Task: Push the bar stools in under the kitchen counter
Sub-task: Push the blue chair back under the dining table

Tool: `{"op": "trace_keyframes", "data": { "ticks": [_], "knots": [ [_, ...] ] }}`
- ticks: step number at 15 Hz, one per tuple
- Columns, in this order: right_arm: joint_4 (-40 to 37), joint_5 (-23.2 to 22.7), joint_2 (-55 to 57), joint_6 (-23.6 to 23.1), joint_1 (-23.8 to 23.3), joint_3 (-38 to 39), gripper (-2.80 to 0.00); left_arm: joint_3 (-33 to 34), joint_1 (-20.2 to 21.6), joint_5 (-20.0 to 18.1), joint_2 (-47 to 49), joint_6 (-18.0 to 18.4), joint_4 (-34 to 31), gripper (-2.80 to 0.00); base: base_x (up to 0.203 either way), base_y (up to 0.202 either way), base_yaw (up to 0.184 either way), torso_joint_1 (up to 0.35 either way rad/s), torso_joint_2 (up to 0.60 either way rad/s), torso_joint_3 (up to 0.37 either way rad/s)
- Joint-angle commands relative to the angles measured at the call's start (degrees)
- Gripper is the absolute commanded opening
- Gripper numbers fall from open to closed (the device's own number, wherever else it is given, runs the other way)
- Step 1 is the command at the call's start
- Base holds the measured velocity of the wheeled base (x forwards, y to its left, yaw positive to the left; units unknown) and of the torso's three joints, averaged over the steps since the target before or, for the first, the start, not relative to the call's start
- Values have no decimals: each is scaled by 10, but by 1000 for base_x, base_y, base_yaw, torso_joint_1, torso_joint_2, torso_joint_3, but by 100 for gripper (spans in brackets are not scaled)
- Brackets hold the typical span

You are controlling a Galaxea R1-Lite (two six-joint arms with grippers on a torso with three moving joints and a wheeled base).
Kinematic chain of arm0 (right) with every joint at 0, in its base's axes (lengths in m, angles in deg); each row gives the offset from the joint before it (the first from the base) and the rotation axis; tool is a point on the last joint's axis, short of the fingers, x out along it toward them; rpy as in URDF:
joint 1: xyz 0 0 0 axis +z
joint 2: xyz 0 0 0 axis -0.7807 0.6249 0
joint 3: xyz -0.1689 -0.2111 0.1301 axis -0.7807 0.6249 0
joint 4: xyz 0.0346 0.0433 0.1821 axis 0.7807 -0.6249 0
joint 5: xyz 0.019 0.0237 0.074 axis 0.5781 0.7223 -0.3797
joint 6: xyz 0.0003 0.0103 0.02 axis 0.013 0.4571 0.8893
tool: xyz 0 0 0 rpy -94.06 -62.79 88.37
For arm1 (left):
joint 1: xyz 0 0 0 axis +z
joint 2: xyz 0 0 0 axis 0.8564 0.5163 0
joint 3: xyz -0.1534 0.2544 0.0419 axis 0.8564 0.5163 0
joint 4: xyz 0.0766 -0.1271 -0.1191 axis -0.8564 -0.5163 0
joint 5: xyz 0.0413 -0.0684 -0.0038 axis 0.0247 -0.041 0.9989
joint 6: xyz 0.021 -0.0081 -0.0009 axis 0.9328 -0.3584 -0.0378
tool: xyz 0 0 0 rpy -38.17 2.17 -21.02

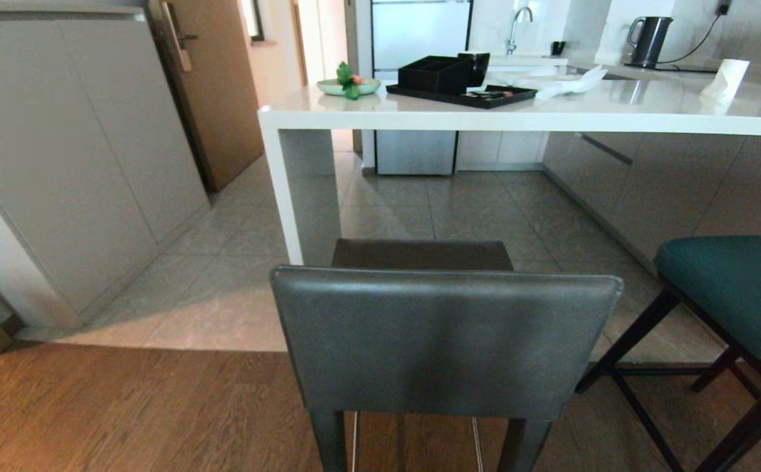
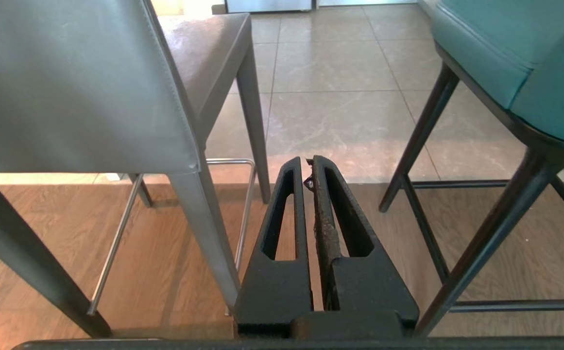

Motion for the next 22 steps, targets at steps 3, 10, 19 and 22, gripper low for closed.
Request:
{"op": "trace_keyframes", "data": {
  "ticks": [3, 10, 19, 22],
  "knots": [
    [0, 0, 0, -1, 0, 0, -280, 0, 0, 2, 0, -2, 0, -280, 0, 0, 0, 0, 0, 0],
    [0, 0, 0, -1, 0, 0, -280, 0, -1, 3, 0, -7, 0, -280, 0, 0, 0, 0, 0, 0],
    [0, 0, 0, 0, 0, 0, -280, 0, -1, 3, 0, -10, 0, -280, 0, -64, 3, 0, 1, 1],
    [0, 0, 0, -1, 0, 0, -280, 0, -1, 3, 0, -11, 0, -280, 0, -197, 1, 1, 3, 2]
  ]
}}
